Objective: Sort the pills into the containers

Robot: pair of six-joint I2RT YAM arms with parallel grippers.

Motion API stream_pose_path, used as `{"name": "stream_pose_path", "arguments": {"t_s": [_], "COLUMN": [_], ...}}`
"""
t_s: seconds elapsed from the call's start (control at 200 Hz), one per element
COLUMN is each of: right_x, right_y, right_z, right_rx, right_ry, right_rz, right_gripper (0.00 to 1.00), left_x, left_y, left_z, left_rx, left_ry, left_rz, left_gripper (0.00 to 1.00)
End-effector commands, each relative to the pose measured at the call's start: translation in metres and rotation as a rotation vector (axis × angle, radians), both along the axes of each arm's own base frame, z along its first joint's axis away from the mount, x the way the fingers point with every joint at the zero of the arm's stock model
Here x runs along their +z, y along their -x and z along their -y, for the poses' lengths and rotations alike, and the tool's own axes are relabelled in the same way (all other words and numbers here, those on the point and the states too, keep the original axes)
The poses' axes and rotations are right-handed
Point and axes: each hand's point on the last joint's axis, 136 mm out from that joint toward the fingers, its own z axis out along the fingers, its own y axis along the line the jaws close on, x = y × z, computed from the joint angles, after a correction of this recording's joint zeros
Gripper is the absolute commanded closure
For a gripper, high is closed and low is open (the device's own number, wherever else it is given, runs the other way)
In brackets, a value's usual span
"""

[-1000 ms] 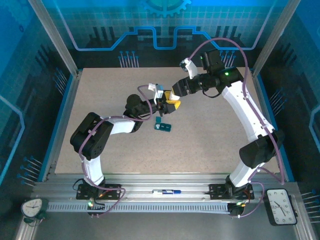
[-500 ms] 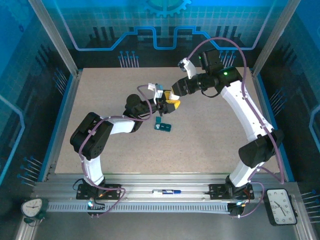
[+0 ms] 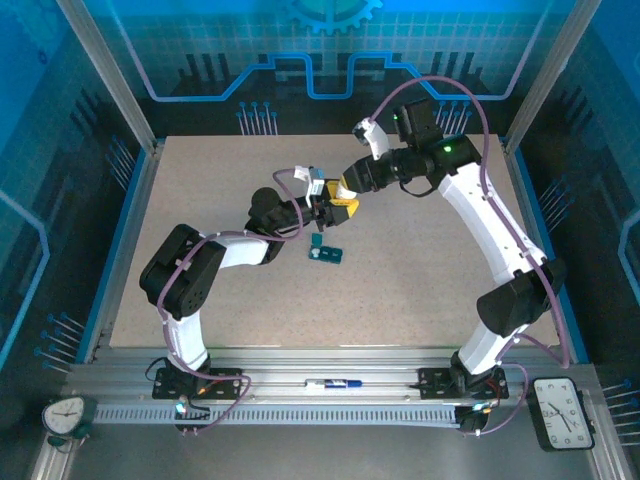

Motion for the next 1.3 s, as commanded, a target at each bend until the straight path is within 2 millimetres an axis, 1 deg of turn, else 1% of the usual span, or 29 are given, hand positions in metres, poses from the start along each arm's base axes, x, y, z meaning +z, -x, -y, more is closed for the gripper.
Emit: {"name": "stream_pose_path", "arguments": {"t_s": [0.0, 0.11, 0.295, 0.41, 0.515, 0.635, 0.886, 1.006, 1.131, 1.296], "right_x": [-0.005, -0.009, -0.022, -0.033, -0.044, -0.046, -0.054, -0.056, -0.057, -0.05], "right_y": [0.011, 0.012, 0.017, 0.016, 0.012, 0.013, 0.017, 0.019, 0.018, 0.015], "right_z": [-0.004, -0.004, -0.011, -0.01, -0.004, -0.005, -0.012, -0.018, -0.019, -0.018], "right_rx": [0.011, -0.006, -0.029, -0.09, -0.185, -0.27, -0.392, -0.42, -0.437, -0.441], "right_ry": [0.022, 0.022, 0.037, 0.052, 0.042, -0.002, 0.01, 0.02, 0.021, 0.025], "right_rz": [0.008, 0.013, 0.003, -0.024, -0.069, -0.1, -0.106, -0.101, -0.101, -0.086], "right_gripper": [0.62, 0.64, 0.65, 0.65, 0.65, 0.66, 0.66, 0.66, 0.64, 0.6], "left_x": [0.034, 0.035, 0.035, 0.036, 0.037, 0.037, 0.036, 0.034, 0.031, 0.027], "left_y": [0.008, 0.008, 0.006, 0.005, 0.004, 0.002, -0.005, -0.008, -0.009, -0.01], "left_z": [-0.007, -0.007, -0.008, -0.009, -0.009, -0.01, -0.011, -0.011, -0.011, -0.01], "left_rx": [-0.005, -0.004, 0.005, 0.012, 0.025, 0.039, 0.074, 0.088, 0.093, 0.095], "left_ry": [0.052, 0.054, 0.055, 0.057, 0.056, 0.054, 0.052, 0.051, 0.046, 0.04], "left_rz": [0.087, 0.09, 0.092, 0.095, 0.101, 0.106, 0.111, 0.112, 0.109, 0.104], "left_gripper": [1.0, 1.0, 1.0, 1.0, 1.0, 1.0, 1.0, 1.0, 1.0, 1.0]}}
